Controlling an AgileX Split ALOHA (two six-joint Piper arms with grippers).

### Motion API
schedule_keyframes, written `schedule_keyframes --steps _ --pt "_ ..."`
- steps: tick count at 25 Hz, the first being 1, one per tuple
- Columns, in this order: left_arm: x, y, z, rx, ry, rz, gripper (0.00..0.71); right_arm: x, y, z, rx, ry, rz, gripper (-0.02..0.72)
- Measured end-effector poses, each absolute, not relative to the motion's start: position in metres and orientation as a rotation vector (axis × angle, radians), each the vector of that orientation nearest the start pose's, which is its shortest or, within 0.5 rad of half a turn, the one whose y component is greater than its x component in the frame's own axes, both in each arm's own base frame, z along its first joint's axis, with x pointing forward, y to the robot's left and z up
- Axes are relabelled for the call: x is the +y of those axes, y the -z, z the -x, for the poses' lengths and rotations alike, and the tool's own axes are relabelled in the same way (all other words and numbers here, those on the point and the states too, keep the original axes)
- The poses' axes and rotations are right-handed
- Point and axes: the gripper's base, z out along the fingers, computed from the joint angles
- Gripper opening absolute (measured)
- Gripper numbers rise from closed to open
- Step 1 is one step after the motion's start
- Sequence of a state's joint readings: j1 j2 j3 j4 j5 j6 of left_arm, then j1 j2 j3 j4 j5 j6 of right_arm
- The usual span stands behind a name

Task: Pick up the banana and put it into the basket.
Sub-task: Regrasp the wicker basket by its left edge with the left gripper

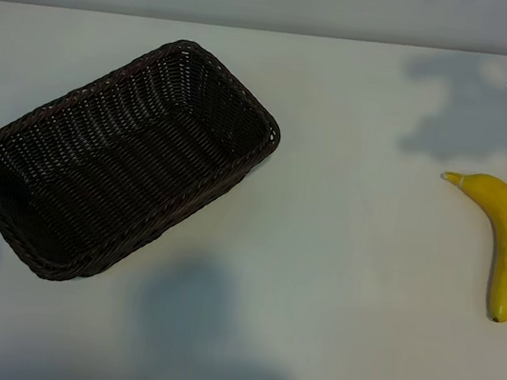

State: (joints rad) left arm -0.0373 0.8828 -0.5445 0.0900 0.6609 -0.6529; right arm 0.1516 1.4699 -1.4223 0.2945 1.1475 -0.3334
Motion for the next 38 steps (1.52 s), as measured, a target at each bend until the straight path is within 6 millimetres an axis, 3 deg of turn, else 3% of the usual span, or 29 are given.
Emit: schedule_keyframes --steps 16,24,38 --pt "-0.003 -0.231 -0.177 2.455 0.200 0.724 0.542 0.069 -0.362 -0.293 2.578 -0.336 0.559 0.503" --pt "-0.005 -0.202 -0.174 2.492 0.221 0.774 0.542 0.069 -0.362 -0.293 2.578 -0.337 0.559 0.502" --pt "-0.007 -0.194 -0.190 2.431 0.275 0.783 0.547 0.069 -0.362 -0.293 2.578 -0.341 0.558 0.502"
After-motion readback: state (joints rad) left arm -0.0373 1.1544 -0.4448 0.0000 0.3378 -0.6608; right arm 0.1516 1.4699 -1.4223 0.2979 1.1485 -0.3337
